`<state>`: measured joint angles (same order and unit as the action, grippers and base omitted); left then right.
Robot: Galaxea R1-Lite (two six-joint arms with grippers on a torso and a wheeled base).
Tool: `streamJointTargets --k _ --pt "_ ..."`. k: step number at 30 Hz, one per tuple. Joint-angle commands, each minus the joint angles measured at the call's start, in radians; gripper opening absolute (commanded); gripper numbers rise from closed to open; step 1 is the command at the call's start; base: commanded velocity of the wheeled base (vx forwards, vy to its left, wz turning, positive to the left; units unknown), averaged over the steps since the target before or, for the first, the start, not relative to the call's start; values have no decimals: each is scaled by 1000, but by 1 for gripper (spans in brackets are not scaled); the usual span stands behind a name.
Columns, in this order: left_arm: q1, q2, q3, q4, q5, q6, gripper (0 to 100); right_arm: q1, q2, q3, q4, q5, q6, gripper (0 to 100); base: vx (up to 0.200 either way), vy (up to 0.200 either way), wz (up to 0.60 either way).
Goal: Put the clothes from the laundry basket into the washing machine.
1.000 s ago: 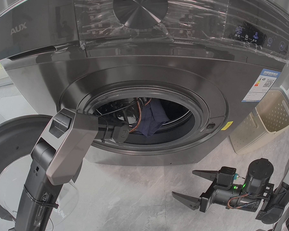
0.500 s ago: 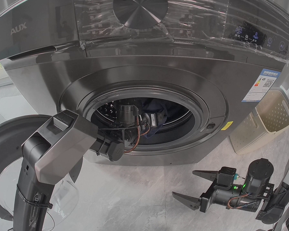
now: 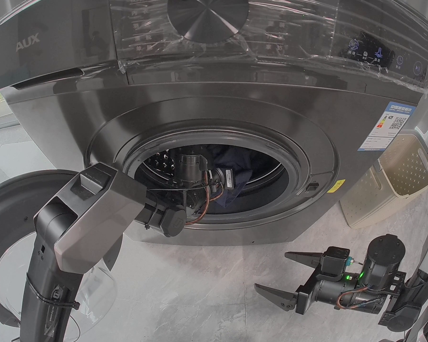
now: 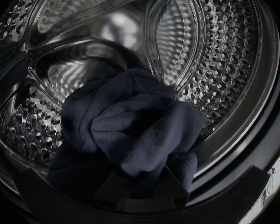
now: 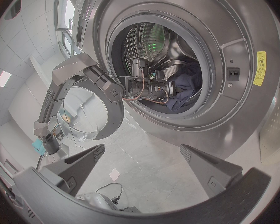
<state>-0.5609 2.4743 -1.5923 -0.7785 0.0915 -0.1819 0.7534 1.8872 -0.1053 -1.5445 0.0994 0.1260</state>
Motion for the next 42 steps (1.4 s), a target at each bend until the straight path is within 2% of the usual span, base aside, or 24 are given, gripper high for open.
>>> streamJointTargets --k 1,3,4,7,17,18,23,26,27,28,29,31,32,33,34,35,36,39,42 --pt "10 61 -149 -2 25 -14 0 1 1 -2 0 0 0 100 0 0 0" --pt "19 86 -210 -5 50 -21 0 1 1 -2 0 0 0 100 0 0 0" --pt "29 126 -290 -11 73 -28 0 1 1 -2 0 0 0 100 0 0 0" --pt "38 187 -408 -15 85 -33 0 0 1 -2 0 0 0 100 0 0 0" --pt "41 196 -408 -22 96 -33 0 -2 6 -2 0 0 0 100 0 0 0" --pt "39 195 -408 -22 96 -33 100 -2 6 -2 0 0 0 100 0 0 0" --pt "16 135 -391 -24 109 -37 100 -8 4 -1 0 2 0 100 0 0 0" --pt "-22 -9 -186 -16 111 -31 100 -9 4 4 0 2 0 100 0 0 0" --pt "-22 -9 -186 -16 111 -31 100 -9 4 4 0 2 0 100 0 0 0" --pt "-42 -90 -41 -30 99 -28 100 -9 4 6 0 2 0 100 0 0 0" --pt "-42 -97 -28 -31 99 -27 100 -9 4 6 0 2 0 100 0 0 0" --pt "-57 -169 114 -48 99 -2 100 -9 4 7 0 2 0 100 0 0 0" --pt "-57 -173 121 -50 99 -1 100 -9 4 7 0 2 0 100 0 0 0" --pt "-63 -222 236 -87 90 29 100 -9 4 10 0 2 0 100 0 0 0" --pt "-65 -233 262 -99 85 36 100 -9 3 13 0 0 0 100 0 0 0" --pt "-79 -275 368 -139 59 61 100 -8 0 21 0 0 0 100 0 0 0" --pt "-90 -299 422 -160 45 71 100 -8 -2 27 0 2 0 100 0 0 0" --pt "-140 -370 608 -220 -7 78 100 -8 -8 50 0 2 1 100 0 0 0" --pt "-177 -434 743 -260 -33 81 100 0 -31 75 1 5 0 100 0 0 0"
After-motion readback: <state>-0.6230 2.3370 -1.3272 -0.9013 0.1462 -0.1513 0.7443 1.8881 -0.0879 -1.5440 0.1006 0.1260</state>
